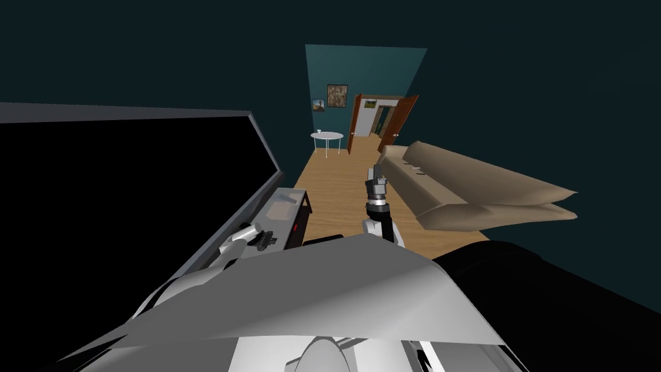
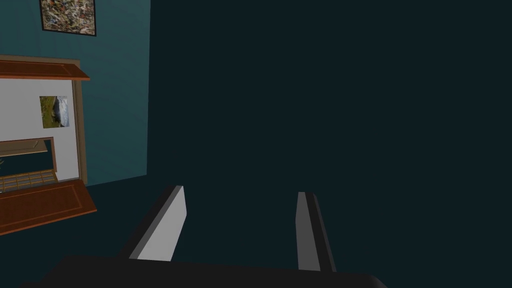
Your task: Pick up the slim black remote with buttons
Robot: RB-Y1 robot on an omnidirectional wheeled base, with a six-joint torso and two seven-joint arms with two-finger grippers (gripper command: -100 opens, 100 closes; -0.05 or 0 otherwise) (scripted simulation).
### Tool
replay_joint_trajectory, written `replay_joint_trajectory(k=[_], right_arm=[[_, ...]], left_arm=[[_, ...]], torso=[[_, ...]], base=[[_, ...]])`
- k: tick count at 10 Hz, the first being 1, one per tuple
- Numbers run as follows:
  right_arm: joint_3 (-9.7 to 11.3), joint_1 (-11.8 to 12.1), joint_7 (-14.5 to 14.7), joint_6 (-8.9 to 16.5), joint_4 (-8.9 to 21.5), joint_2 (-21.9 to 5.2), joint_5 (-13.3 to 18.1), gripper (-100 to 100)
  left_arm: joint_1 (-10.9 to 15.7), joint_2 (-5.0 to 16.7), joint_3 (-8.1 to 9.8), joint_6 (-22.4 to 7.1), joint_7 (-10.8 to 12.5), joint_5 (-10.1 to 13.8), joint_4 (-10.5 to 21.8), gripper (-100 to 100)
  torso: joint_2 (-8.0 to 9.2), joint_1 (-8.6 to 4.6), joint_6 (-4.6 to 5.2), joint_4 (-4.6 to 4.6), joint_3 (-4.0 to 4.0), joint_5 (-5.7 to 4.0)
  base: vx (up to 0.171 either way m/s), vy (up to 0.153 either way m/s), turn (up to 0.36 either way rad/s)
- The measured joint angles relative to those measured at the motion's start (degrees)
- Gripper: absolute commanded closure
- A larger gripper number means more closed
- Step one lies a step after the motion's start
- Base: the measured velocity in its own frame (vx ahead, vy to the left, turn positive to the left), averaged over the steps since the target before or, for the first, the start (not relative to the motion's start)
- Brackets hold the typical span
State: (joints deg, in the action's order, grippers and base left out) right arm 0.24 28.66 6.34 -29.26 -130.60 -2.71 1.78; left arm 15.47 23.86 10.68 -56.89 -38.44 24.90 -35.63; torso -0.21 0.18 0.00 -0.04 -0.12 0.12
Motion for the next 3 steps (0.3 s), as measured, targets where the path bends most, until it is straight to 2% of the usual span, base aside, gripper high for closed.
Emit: replay_joint_trajectory(k=[1, 2, 3], right_arm=[[0.0, 0.0, 0.0, 0.0, 0.0, 0.0, 0.0, 0], [0.0, 0.0, 0.0, 0.0, 0.0, 0.0, 0.0, 0], [0.0, 0.0, 0.0, 0.0, 0.0, 0.0, 0.0, 0]], left_arm=[[-0.7, 0.4, 0.14, -1.7, 0.1, 0.1, -2.4, 100], [-0.2, 0.8, 0.32, -2.1, -0.2, 0.3, -2.0, 100], [-0.2, 0.9, 0.33, -2.1, -0.4, 0.3, -1.8, 0]], torso=[[0.01, -0.03, -0.02, 0.0, 0.01, 0.0], [0.06, 0.0, -0.05, -0.03, 0.01, 0.01], [0.06, 0.02, -0.01, 0.0, 0.03, 0.04]], base=[[0.008, -0.008, 0.026], [0.0, 0.0, 0.0], [0.0, 0.0, 0.0]])
